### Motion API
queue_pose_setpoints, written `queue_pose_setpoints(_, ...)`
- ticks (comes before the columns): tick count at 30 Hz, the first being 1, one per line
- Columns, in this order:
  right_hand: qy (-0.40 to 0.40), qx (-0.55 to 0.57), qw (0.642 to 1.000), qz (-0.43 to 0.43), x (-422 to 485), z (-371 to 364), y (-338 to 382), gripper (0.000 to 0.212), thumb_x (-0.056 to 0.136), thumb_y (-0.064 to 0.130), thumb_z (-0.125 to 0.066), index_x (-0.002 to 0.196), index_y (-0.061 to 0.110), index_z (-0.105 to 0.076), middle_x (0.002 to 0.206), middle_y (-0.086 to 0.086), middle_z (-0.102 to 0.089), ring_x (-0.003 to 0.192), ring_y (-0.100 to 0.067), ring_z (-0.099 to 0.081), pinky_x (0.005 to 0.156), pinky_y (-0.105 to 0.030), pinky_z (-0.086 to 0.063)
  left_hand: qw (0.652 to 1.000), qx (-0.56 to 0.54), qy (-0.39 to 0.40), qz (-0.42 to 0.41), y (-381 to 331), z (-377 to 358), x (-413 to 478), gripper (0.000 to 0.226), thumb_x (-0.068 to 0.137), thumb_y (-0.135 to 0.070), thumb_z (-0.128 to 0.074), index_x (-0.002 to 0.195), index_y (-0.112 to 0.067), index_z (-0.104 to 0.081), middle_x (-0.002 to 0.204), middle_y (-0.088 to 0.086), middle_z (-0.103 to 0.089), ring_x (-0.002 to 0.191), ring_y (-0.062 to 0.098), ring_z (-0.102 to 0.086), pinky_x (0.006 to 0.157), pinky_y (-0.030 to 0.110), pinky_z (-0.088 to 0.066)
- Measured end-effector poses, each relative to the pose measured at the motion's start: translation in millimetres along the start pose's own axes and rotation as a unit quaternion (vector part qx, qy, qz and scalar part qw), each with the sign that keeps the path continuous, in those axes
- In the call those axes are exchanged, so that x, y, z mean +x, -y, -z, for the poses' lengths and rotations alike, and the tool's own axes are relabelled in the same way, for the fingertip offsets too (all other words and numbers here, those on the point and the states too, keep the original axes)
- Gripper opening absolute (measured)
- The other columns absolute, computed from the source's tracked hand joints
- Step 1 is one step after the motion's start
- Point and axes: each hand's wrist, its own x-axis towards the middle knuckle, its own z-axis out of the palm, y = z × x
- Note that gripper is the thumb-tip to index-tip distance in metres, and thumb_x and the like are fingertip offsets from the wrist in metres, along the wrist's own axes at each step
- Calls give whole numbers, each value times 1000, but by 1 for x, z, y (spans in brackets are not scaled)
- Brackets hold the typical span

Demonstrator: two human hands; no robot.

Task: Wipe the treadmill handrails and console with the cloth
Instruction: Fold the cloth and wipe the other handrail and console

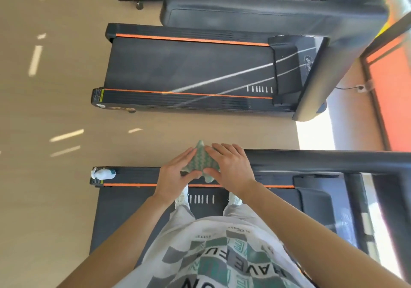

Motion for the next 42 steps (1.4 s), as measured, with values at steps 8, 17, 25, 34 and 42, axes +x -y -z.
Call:
queue_pose_setpoints(8,85,-15,996,-13,30,-3,36,57,77,48,-74,128,23,-65,122,2,-68,108,-27,-65,98,-43,-46,986,-119,56,106,38,15,5,70,78,-16,-87,142,-16,-58,141,-7,-60,128,-2,-57,113,30,-44)
queue_pose_setpoints(17,115,-52,992,-8,43,-11,52,54,82,49,-69,128,21,-63,120,1,-67,107,-27,-63,98,-41,-46,952,-213,115,186,47,27,15,65,80,-19,-82,141,-23,-61,128,-11,-70,120,6,-64,105,29,-50)
queue_pose_setpoints(25,-26,-15,999,-28,3,1,16,63,80,54,-74,128,16,-65,116,0,-70,107,-25,-65,100,-39,-47,983,-133,92,91,16,22,24,46,91,-30,-75,136,-26,-65,136,-14,-63,127,-3,-56,112,27,-42)
queue_pose_setpoints(34,-52,-35,995,-72,-45,18,-54,65,95,60,-50,135,10,-59,130,-6,-63,124,-28,-56,112,-44,-38,960,212,164,-83,-59,-9,60,57,95,-62,-57,146,-37,-53,142,-15,-58,123,9,-57,92,28,-46)
queue_pose_setpoints(42,-46,-39,990,-131,-88,30,-106,62,101,53,-46,146,11,-48,148,-9,-49,142,-30,-40,123,-45,-24,934,272,193,-125,-105,-68,79,61,93,-64,-57,147,-38,-51,142,-14,-60,123,12,-61,86,32,-53)
